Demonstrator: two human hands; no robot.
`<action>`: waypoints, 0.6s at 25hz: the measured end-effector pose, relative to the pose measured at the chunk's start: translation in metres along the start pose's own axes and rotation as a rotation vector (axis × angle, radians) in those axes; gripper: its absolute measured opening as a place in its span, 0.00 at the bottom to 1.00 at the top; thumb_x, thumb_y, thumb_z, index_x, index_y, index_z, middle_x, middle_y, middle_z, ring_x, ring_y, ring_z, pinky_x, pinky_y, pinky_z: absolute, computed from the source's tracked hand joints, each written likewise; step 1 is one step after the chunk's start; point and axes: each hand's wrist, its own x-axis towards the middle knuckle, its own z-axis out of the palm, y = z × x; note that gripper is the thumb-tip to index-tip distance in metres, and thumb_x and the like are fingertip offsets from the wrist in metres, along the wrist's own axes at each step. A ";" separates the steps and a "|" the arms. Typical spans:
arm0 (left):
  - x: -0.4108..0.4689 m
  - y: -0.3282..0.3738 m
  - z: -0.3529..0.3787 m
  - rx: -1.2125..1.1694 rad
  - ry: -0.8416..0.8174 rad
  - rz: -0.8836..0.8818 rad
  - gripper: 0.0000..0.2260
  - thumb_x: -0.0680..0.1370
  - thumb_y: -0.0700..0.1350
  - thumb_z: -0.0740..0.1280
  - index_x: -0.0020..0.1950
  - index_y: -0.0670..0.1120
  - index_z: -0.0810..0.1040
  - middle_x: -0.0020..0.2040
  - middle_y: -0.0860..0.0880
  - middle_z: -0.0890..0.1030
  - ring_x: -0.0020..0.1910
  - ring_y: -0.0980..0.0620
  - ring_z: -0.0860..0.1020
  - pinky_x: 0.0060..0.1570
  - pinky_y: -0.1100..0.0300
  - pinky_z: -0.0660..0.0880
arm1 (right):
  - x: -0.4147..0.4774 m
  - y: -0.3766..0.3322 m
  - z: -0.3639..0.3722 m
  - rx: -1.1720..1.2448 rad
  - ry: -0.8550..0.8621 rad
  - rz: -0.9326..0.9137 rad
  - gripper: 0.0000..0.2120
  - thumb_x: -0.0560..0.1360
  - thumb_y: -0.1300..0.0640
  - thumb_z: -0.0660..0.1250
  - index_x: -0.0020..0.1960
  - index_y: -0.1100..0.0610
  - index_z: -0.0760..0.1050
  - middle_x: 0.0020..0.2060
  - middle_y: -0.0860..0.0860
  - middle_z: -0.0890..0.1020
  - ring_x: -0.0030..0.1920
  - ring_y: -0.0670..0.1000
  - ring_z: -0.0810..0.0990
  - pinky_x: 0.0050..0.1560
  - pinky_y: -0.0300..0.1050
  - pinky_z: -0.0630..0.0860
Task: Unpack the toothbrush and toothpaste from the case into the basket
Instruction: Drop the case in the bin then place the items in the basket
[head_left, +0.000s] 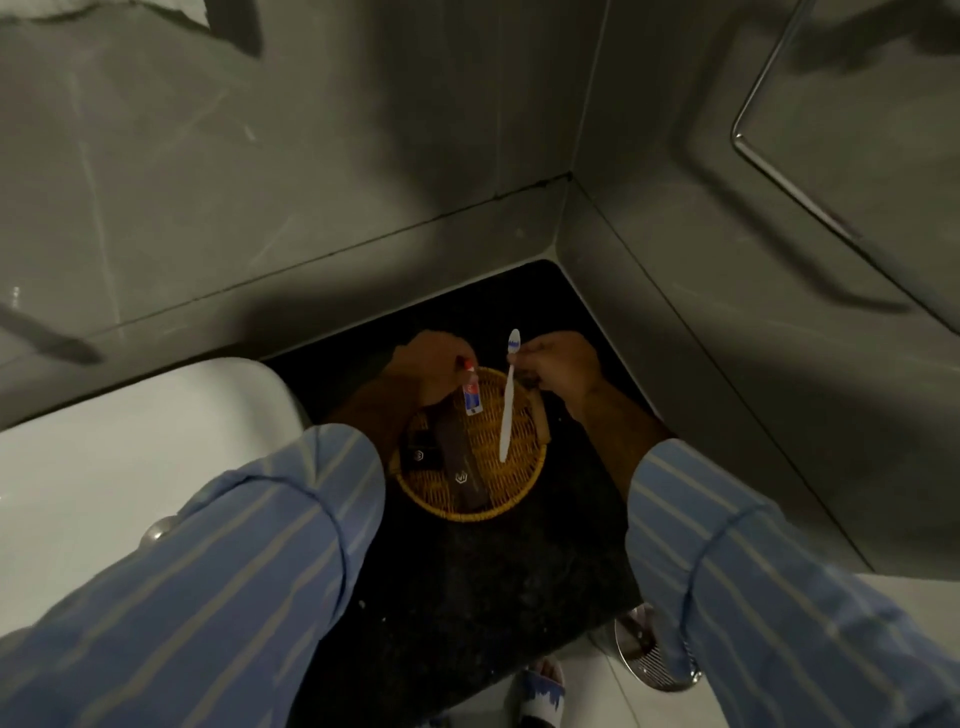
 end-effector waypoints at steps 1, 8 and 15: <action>0.004 -0.001 0.002 0.006 -0.006 -0.017 0.14 0.77 0.49 0.68 0.61 0.47 0.79 0.61 0.45 0.79 0.62 0.46 0.76 0.66 0.45 0.73 | 0.006 0.004 0.001 -0.024 0.007 0.011 0.10 0.72 0.59 0.73 0.51 0.62 0.83 0.45 0.57 0.86 0.45 0.54 0.85 0.47 0.46 0.82; 0.024 -0.007 0.009 -0.065 0.061 -0.077 0.12 0.73 0.49 0.74 0.55 0.51 0.80 0.54 0.47 0.83 0.58 0.45 0.79 0.63 0.39 0.73 | 0.029 0.018 0.002 0.016 -0.036 0.106 0.10 0.72 0.62 0.73 0.53 0.65 0.83 0.45 0.58 0.85 0.43 0.54 0.84 0.38 0.41 0.79; 0.030 -0.007 0.017 0.025 0.076 -0.065 0.15 0.75 0.52 0.71 0.61 0.51 0.80 0.62 0.47 0.80 0.66 0.43 0.74 0.67 0.37 0.68 | 0.027 0.031 0.001 0.046 -0.059 0.091 0.11 0.74 0.63 0.71 0.54 0.67 0.82 0.47 0.60 0.85 0.42 0.54 0.83 0.46 0.46 0.81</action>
